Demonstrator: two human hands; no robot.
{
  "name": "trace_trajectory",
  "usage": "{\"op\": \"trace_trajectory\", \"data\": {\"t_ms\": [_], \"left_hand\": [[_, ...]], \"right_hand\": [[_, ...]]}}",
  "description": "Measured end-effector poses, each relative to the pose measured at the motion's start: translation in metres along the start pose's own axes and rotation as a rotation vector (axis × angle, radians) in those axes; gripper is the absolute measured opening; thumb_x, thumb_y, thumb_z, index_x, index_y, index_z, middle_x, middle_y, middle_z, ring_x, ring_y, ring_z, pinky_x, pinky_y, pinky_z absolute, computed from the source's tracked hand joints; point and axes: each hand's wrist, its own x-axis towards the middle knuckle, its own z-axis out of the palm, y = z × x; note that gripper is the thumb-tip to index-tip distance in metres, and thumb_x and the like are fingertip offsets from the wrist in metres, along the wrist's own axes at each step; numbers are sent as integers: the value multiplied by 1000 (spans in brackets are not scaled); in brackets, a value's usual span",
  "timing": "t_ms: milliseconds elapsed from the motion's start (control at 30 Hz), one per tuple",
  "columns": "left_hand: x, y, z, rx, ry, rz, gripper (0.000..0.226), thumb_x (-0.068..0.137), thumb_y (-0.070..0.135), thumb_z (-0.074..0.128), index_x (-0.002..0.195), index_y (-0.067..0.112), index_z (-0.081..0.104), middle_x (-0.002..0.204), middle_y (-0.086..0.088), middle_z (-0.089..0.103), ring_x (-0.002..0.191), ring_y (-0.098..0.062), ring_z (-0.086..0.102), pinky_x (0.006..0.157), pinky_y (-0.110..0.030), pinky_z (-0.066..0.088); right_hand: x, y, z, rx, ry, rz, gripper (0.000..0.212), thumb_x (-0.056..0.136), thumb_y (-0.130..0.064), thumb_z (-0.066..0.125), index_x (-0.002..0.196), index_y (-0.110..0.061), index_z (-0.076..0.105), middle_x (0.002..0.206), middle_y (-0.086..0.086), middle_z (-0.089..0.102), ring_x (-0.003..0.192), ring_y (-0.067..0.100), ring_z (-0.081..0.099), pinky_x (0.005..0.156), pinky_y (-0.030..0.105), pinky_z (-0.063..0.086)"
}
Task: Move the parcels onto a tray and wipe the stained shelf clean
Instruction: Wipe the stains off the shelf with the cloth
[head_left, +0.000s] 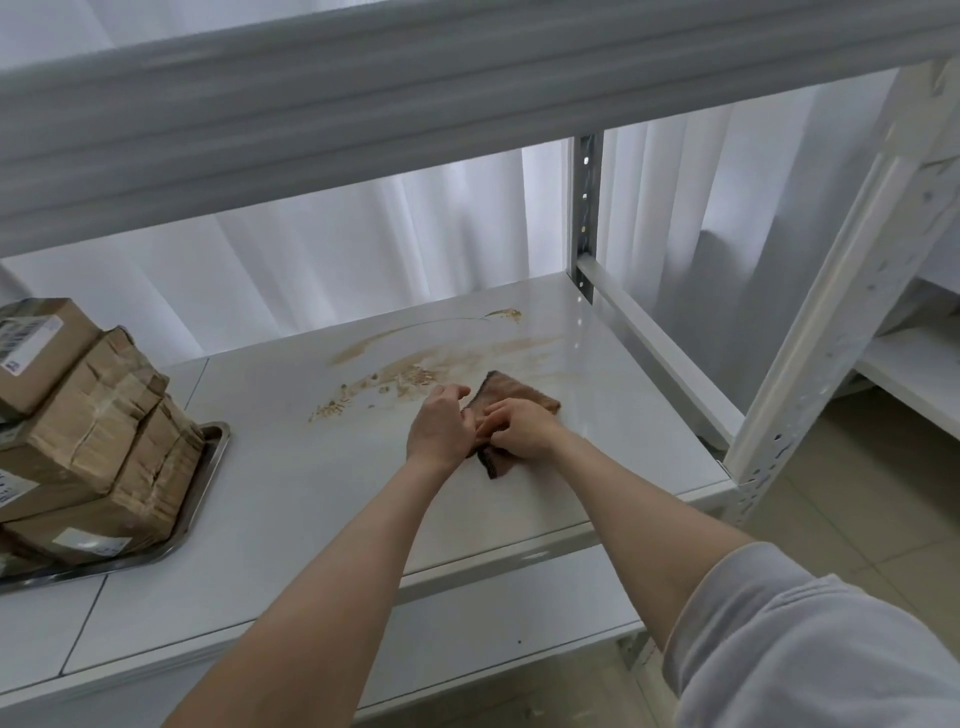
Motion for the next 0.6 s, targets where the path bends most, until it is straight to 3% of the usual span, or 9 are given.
{"op": "trace_trajectory", "data": {"t_ms": [133, 267, 367, 467, 600], "left_hand": [[0, 6, 6, 13, -47, 24, 38, 93, 9, 46, 130, 7, 52, 130, -10, 53, 119, -24, 53, 101, -34, 43], [-2, 2, 8, 25, -68, 28, 38, 93, 9, 47, 130, 7, 52, 130, -10, 52, 119, -24, 52, 101, -35, 43], [-5, -8, 4, 29, -69, -1, 39, 92, 8, 47, 130, 7, 52, 131, -9, 53, 120, -24, 52, 101, -34, 43], [-8, -20, -1, 41, -65, -19, 39, 92, 8, 47, 131, 7, 52, 131, -10, 53, 121, -24, 52, 101, -34, 43], [-11, -30, -5, 22, -38, -55, 41, 91, 5, 46, 132, 5, 50, 132, -11, 54, 120, -24, 52, 101, -34, 44]], "right_hand": [[-12, 40, -24, -156, 158, 277, 47, 91, -49, 54, 136, -37, 49, 150, 8, 29, 139, 27, 26, 114, 39, 23], [-9, 71, -42, -96, 213, 577, 68, 92, -53, 48, 150, -29, 23, 160, 16, 3, 148, 32, 0, 119, 46, 3], [2, 69, -41, -69, 250, 705, 76, 90, -51, 49, 153, -22, 17, 161, 13, -4, 148, 31, -7, 117, 50, -4], [14, 55, -36, -88, 187, 633, 62, 93, -41, 40, 151, -26, 22, 161, 9, -4, 148, 29, -7, 115, 53, -5], [25, 17, -16, -112, 63, 346, 54, 94, -25, 34, 148, -24, 32, 162, 7, 2, 149, 26, -1, 118, 53, -1]]}}
